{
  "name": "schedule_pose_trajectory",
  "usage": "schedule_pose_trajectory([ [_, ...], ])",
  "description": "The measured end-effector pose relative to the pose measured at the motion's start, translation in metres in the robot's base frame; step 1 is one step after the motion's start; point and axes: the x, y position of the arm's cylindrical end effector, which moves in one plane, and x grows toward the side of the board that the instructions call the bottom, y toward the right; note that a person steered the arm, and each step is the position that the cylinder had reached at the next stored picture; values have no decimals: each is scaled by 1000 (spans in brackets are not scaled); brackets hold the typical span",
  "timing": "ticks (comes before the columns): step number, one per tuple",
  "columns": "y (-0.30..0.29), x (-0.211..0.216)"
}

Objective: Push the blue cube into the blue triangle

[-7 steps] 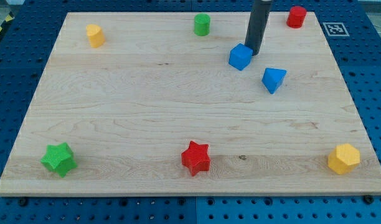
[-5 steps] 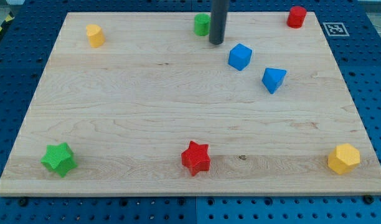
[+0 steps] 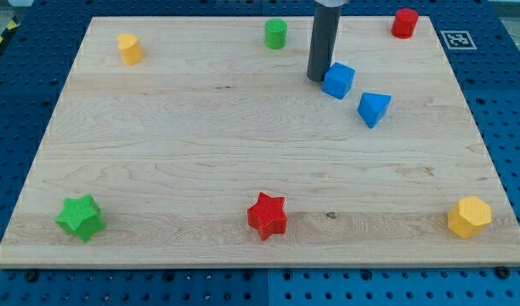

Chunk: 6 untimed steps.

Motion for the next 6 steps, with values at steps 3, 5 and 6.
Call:
schedule_pose_trajectory([
  [3, 0, 5],
  [5, -12, 5],
  [6, -15, 10],
])
